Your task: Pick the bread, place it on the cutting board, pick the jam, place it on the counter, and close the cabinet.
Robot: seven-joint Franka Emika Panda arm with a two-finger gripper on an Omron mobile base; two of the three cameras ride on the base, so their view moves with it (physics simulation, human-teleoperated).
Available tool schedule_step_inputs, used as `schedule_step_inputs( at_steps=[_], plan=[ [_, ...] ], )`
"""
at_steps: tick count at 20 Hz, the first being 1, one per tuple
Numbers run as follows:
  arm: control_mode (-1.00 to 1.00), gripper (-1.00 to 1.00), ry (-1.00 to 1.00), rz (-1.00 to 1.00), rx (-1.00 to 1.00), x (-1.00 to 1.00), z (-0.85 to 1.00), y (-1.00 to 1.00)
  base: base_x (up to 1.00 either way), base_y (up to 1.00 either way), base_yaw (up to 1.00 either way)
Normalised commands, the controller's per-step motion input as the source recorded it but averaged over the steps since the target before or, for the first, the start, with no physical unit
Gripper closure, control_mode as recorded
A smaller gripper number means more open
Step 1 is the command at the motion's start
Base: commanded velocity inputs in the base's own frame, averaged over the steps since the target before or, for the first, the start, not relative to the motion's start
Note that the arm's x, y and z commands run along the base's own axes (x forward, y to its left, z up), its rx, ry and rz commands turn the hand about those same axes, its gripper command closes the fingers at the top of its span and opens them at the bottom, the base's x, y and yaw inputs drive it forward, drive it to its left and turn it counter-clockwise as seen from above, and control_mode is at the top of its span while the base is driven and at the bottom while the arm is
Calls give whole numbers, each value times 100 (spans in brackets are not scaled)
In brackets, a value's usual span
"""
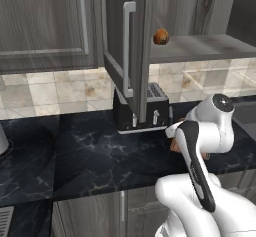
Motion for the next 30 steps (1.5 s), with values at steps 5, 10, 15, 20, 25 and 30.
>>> schedule_step_inputs(
  at_steps=[5,10,15,20,25,30],
  plan=[
    [-100,100,-14,0,-2,9,-35,8,0,0,0],
    [-100,100,-15,0,0,14,-35,6,0,0,0],
    [-100,100,-14,0,0,15,-37,2,0,0,0],
    [-100,100,-11,0,0,18,-41,3,0,0,0],
    [-100,100,-11,0,0,16,-43,0,0,0,0],
    [-100,100,-9,0,0,6,-47,0,0,0,0]
  ],
)
